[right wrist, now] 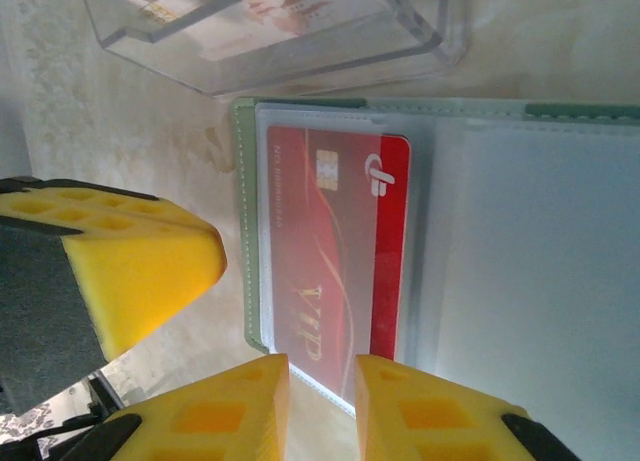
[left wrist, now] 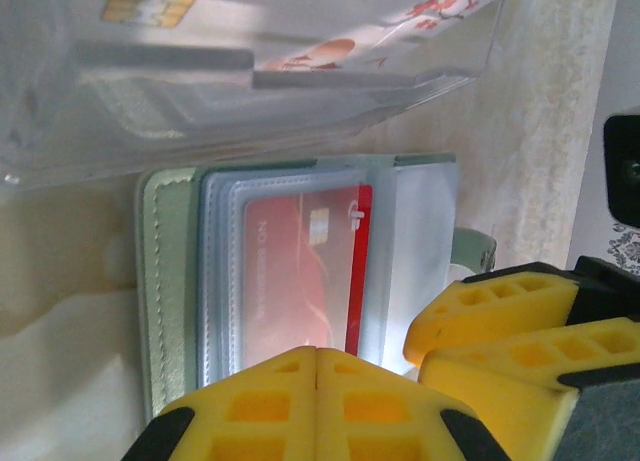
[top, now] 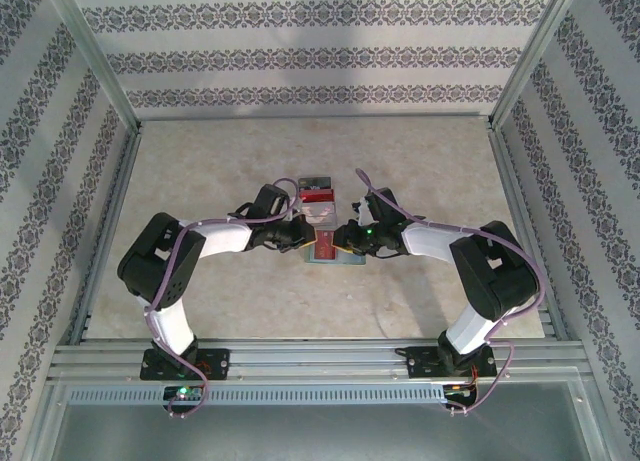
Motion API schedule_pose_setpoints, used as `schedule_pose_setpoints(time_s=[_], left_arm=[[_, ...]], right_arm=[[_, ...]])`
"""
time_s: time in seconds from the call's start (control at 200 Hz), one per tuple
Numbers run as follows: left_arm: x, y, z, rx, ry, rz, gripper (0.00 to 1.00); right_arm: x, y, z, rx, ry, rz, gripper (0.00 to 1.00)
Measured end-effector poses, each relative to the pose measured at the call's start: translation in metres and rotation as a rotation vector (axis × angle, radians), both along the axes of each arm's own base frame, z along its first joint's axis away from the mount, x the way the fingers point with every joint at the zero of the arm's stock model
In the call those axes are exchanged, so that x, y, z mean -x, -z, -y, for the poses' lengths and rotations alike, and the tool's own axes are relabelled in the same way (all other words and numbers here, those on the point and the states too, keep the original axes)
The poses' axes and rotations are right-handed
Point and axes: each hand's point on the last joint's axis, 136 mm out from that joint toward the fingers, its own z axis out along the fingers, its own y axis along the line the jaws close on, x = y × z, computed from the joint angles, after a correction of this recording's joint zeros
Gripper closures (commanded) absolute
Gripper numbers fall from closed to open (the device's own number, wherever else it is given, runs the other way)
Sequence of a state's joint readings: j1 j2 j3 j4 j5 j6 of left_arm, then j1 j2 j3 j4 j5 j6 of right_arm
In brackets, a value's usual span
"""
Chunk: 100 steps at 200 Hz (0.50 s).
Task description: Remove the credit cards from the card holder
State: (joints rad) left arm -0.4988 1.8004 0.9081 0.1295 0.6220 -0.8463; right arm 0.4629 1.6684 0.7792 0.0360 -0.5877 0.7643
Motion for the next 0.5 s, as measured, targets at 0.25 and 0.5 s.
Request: schedule_pose_setpoints(time_s=[0.25, 0.5], left_arm=[[-0.003, 0.012, 0.0, -0.021, -0.006, -0.018, 0.95], [-0.003, 0.018, -0.001, -0.035, -0.011, -0.023, 0.97]], right_arm=[[-0.002, 0.005, 0.002, 0.018, 0.011, -0.001, 0.76], [-0.002, 0.011, 0.004, 0.031, 0.015, -0.012, 0.77]])
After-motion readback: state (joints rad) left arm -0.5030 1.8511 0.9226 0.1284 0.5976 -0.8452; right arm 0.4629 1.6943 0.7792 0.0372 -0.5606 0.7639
